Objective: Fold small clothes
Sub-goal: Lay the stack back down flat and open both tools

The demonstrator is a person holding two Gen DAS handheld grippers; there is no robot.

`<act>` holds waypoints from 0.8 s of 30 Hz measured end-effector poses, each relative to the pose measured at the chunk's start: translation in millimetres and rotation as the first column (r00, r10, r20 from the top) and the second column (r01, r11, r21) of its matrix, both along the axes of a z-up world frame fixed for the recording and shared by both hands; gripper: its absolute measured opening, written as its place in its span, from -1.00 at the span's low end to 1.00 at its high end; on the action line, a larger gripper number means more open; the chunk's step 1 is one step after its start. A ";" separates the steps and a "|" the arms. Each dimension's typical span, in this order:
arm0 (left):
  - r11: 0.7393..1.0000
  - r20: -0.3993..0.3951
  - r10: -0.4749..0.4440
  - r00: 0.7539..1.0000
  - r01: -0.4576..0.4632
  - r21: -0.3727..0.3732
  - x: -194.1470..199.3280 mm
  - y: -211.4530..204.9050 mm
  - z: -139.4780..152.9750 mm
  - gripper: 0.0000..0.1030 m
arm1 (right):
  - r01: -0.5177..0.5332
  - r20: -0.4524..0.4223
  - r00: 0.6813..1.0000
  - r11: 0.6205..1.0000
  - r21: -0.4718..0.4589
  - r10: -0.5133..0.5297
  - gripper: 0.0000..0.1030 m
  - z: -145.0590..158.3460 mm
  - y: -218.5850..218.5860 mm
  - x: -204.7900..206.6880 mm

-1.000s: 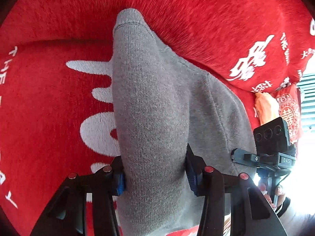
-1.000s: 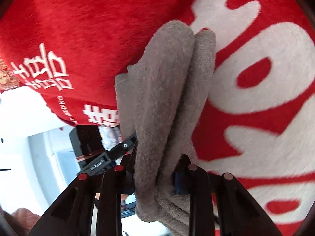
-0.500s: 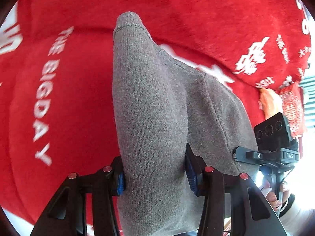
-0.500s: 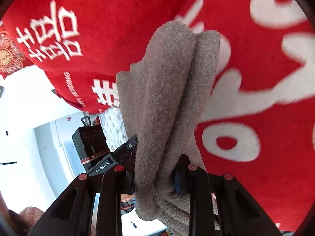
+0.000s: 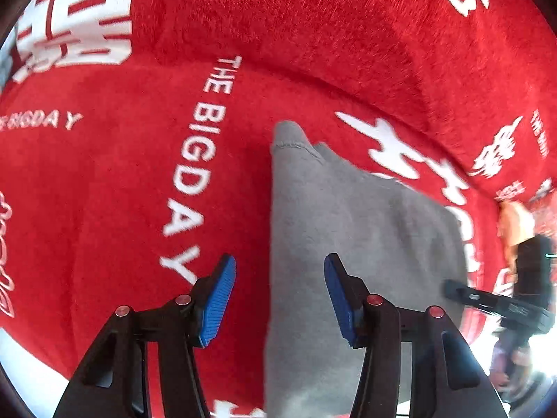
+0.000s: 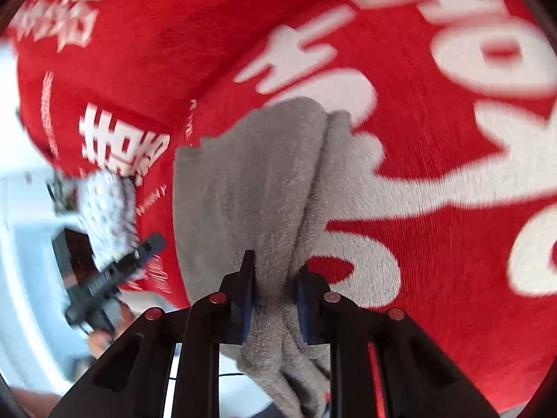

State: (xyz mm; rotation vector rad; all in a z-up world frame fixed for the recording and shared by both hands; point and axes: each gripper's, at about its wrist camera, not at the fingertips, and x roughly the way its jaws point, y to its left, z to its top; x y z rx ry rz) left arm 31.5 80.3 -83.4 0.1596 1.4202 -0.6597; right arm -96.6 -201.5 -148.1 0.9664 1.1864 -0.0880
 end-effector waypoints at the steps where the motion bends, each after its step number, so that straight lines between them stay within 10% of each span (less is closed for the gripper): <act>1: 0.999 0.032 -0.022 0.999 0.021 0.042 -2.6 -6.1 -6.1 0.05 | -0.031 -0.002 1.000 0.998 -0.061 0.031 -0.57 6.9 5.0 6.3; 5: 0.990 0.063 -0.079 0.995 0.071 0.120 -12.5 -17.6 -31.9 0.11 | -0.110 -0.120 0.989 0.960 -0.257 0.081 -0.52 -8.5 6.7 12.6; 13: 0.962 0.168 -0.143 0.975 0.097 0.254 -12.4 -6.1 -13.4 0.27 | 0.042 -0.170 0.982 0.971 -0.235 -0.083 -0.49 -2.6 -17.9 -33.0; 15: 0.967 0.157 -0.135 0.978 0.095 0.234 -13.0 1.3 -3.2 0.28 | 0.012 -0.200 0.977 0.960 -0.278 -0.071 -0.83 6.4 -11.7 -34.4; 24: 0.964 0.069 -0.143 0.987 0.123 0.236 -49.2 -6.4 -4.4 0.28 | -0.106 -0.134 0.988 0.958 -0.267 0.073 -0.83 30.4 42.1 -17.0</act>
